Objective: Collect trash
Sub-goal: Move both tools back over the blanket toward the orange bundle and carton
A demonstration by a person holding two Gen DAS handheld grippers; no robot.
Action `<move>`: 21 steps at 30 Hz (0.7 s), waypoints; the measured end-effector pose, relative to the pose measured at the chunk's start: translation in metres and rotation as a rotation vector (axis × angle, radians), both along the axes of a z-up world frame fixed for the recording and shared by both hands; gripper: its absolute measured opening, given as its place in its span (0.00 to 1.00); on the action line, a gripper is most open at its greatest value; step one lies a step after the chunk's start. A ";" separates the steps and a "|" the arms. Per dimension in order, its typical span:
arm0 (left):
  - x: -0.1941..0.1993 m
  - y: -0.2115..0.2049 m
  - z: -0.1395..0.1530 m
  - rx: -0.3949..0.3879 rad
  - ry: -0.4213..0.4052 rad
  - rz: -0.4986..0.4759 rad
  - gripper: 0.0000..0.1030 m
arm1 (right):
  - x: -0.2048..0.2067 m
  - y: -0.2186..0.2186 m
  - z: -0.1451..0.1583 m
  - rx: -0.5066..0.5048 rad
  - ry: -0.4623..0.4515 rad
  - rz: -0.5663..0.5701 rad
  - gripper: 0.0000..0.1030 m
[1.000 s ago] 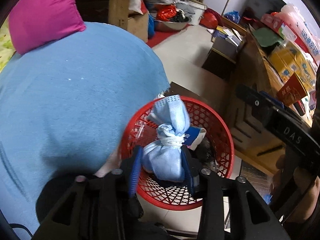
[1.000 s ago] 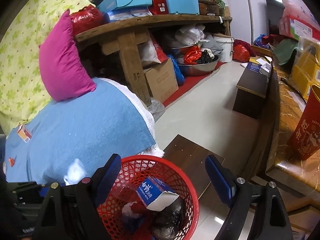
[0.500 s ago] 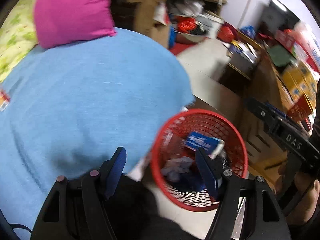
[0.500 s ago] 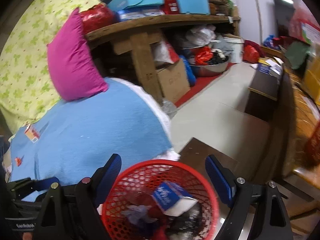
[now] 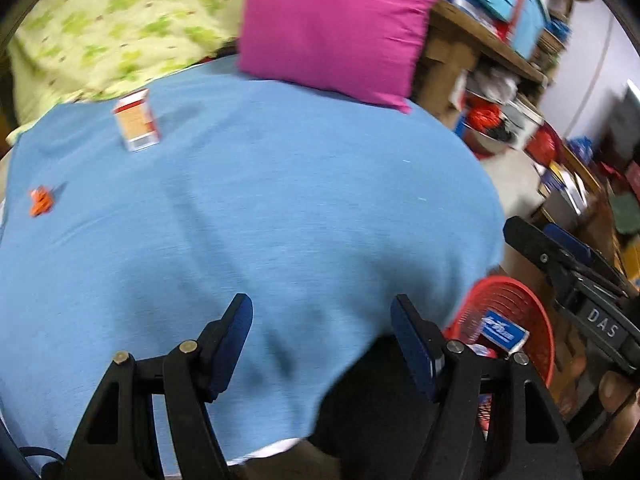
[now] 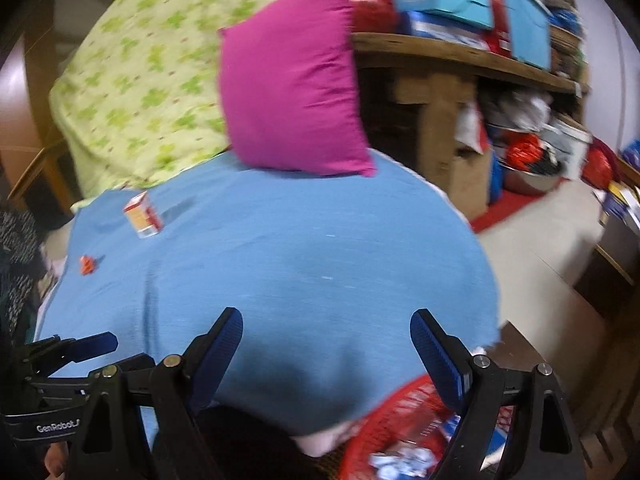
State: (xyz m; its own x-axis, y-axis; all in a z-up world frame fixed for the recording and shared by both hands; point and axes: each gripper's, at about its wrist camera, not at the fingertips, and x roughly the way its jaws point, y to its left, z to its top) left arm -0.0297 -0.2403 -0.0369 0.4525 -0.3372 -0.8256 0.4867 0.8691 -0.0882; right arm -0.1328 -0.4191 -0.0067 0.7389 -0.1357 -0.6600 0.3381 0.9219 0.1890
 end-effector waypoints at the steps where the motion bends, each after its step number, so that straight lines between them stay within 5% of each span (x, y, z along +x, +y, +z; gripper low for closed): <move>1: 0.003 0.008 0.000 -0.003 0.000 0.016 0.70 | 0.006 0.008 0.002 -0.007 0.000 0.017 0.86; 13: 0.052 0.117 -0.014 -0.033 0.016 0.275 0.70 | 0.066 0.095 0.003 -0.057 0.028 0.197 0.86; 21: 0.134 0.207 -0.018 -0.030 0.007 0.528 0.70 | 0.104 0.144 -0.005 -0.053 0.023 0.309 0.86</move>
State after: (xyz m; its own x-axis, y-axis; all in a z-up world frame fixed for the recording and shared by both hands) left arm 0.1045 -0.0330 -0.0551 0.5620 -0.0880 -0.8225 -0.0175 0.9928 -0.1182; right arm -0.0283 -0.2750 -0.0114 0.7356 0.0585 -0.6748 0.0439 0.9900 0.1337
